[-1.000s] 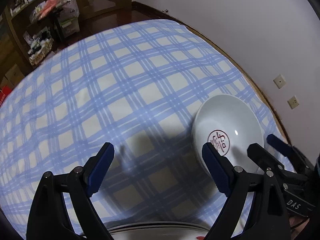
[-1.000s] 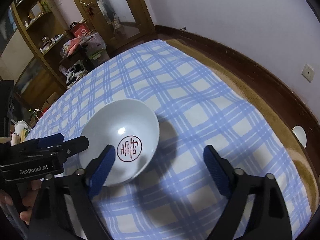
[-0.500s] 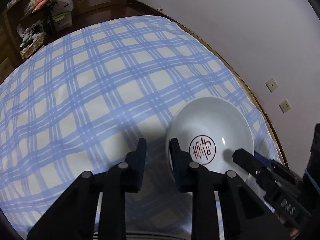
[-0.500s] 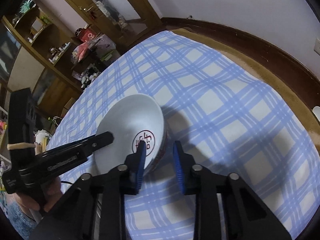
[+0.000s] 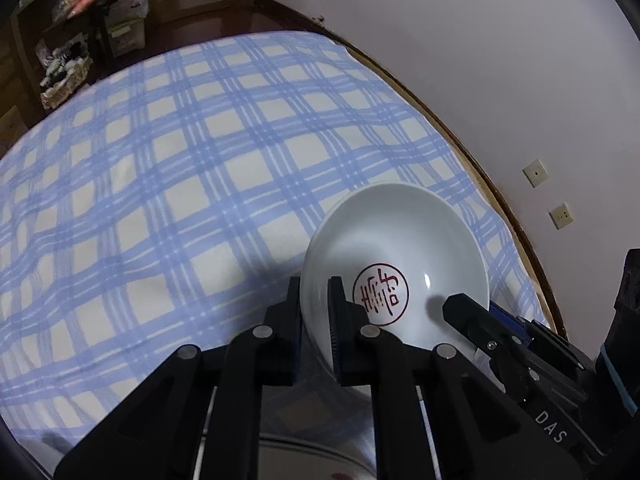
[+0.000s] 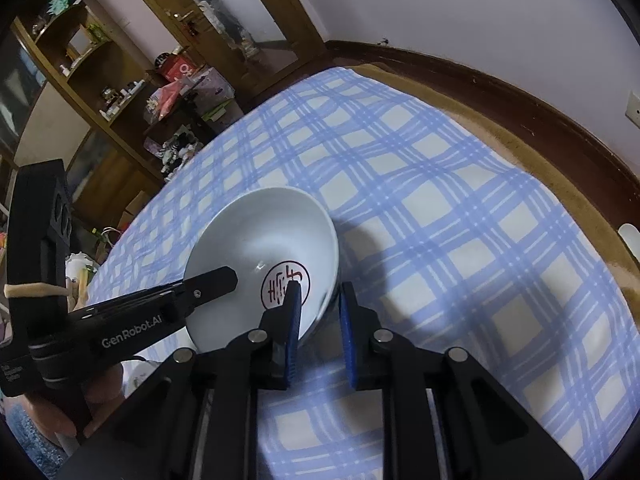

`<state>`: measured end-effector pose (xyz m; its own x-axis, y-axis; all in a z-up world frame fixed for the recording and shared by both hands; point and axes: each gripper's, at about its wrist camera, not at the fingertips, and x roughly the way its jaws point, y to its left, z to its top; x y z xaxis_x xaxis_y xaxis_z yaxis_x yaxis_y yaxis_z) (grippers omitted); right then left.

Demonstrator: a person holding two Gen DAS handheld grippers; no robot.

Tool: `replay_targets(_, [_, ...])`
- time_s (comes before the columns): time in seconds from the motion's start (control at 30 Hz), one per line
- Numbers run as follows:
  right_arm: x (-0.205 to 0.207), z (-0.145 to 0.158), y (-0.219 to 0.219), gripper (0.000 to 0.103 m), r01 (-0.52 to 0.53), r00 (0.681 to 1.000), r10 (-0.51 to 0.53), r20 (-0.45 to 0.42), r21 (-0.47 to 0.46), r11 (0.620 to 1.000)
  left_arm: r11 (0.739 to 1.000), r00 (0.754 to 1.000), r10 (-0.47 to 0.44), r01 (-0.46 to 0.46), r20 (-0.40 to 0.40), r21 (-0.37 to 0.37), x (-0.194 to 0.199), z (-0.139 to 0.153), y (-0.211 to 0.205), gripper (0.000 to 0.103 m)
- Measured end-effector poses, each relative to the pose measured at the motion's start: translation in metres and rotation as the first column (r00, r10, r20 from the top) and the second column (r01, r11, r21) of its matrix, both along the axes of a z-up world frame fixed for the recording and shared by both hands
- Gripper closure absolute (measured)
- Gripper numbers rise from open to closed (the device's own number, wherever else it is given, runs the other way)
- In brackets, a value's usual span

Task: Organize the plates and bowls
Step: 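Lift the red-character bowl with both tools and carry it to the bowl stack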

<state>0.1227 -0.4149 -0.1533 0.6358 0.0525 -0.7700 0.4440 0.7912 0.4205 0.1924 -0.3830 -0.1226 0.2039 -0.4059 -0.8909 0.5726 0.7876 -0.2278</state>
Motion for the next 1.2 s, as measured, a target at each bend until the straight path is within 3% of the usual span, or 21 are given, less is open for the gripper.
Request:
replay_targets(0.27, [-0.005,0.031,0.029,0.083,-0.03,0.998,0.032,0.054,-0.033,0.999,1.0,0.999,0.028,-0.028,0.026,-0.015,-0.014,0.041,0.033,0.092])
replay_targets(0.53, [-0.008,0.073,0.072,0.083,-0.109,0.988,0.111,0.109,-0.019,0.994,0.994,0.993,0.11,-0.11,0.051,0.004,-0.038,0.083,0.092,0.091])
replay_targets(0.77, [-0.011,0.113,0.123,0.083,-0.201,0.967,0.214,0.136,-0.103,0.974,0.98,0.979,0.199,-0.199,0.049,-0.001,-0.06,0.107,0.146,0.089])
replay_targets(1.2, [-0.031,0.13,0.202,0.084,-0.336,0.928,0.349,0.132,-0.108,0.936,0.951,0.947,0.307,-0.308,0.1,-0.006,-0.105,0.14,0.236,0.088])
